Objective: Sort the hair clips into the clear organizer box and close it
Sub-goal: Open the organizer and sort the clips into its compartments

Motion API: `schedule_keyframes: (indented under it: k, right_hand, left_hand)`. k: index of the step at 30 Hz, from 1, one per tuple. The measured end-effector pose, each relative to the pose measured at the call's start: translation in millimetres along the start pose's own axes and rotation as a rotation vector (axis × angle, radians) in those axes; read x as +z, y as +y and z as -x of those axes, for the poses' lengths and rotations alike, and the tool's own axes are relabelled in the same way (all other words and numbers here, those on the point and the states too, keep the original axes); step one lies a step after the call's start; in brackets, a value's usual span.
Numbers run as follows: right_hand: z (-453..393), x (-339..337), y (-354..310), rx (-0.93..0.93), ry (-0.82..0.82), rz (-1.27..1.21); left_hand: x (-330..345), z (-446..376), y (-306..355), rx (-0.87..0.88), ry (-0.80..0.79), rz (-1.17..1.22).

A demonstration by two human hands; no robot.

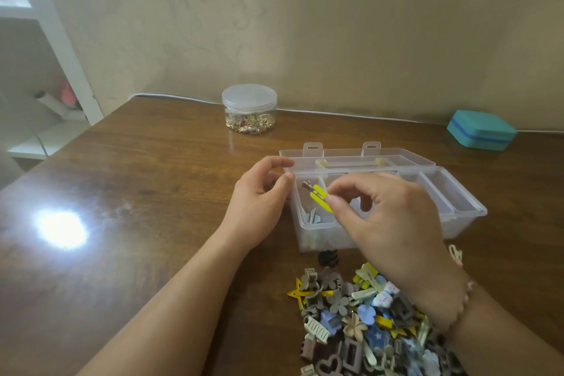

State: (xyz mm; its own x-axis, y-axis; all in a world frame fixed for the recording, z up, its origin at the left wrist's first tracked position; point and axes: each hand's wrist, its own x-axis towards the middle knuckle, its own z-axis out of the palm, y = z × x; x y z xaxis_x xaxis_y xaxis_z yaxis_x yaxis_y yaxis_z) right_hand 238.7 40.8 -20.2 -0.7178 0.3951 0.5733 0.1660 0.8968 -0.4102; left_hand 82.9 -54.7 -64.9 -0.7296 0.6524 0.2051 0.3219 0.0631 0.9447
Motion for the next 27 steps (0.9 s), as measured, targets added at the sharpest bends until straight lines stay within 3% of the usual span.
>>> schedule_keyframes:
  k: [5,8,12,16,23,25,27]
  right_hand:
    - [1.0,-5.0,1.2,-0.125,-0.076,0.053]
    - [0.8,-29.1,3.1,-0.073,-0.125,-0.021]
    - [2.9,-54.1,2.5,0.026,-0.563,0.206]
    - [5.8,-48.5,4.0,0.023,-0.752,0.362]
    - [4.4,-50.6,8.7,0.019,-0.748,0.292]
    - [1.6,-57.9,7.6,0.049,-0.708,0.155]
    - [-1.2,-60.6,5.7,0.089,-0.546,-0.072]
  left_hand:
    - [-0.9,-0.7,-1.8,-0.004,0.001,-0.016]
    - [-0.8,-0.7,-2.0,-0.016,0.01,-0.014]
    - [-1.0,-0.7,-1.8,-0.029,0.003,-0.017]
    - [-1.1,-1.0,-2.1,-0.028,-0.001,-0.022]
    - [-1.0,-1.0,-1.6,-0.034,-0.001,-0.018]
    - [-1.2,-0.8,-1.2,-0.032,-0.001,-0.017]
    - [-1.5,-0.3,-0.6,-0.03,-0.003,-0.015]
